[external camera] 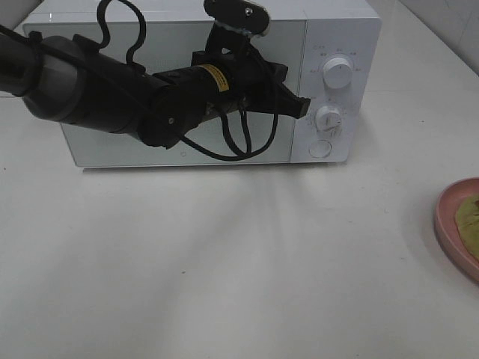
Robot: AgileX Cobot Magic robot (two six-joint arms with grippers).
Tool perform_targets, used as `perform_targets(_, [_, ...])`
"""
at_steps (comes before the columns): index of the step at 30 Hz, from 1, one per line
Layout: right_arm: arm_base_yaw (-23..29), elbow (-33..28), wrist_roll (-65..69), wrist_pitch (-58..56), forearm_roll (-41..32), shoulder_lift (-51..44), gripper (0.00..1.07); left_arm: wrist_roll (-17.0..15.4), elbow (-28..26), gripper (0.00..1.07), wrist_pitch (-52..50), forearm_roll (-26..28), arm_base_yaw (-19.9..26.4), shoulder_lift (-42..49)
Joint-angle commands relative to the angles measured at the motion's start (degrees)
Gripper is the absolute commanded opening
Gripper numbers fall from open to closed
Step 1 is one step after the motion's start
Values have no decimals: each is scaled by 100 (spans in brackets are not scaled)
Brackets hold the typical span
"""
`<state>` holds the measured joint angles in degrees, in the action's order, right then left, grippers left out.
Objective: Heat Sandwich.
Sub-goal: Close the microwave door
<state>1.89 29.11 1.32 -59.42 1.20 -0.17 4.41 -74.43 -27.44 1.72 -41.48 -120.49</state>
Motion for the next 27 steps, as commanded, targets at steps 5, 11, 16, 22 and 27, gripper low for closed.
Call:
perform_targets(5, [-17, -6, -57, 52, 0, -160, 75, -40, -115, 0, -109, 378, 155, 6])
perform_targets(11, [-17, -6, -57, 52, 0, -160, 75, -40, -115, 0, -109, 378, 155, 6])
perform_targets(16, [-17, -6, -57, 52, 0, -160, 75, -40, -115, 0, -109, 378, 155, 6])
perform_targets(22, [-17, -6, -57, 52, 0, -160, 75, -40, -115, 0, -92, 281, 143, 29])
perform_targets(27, [-17, -6, -57, 52, 0, -160, 75, -40, -103, 0, 212, 269, 69, 160])
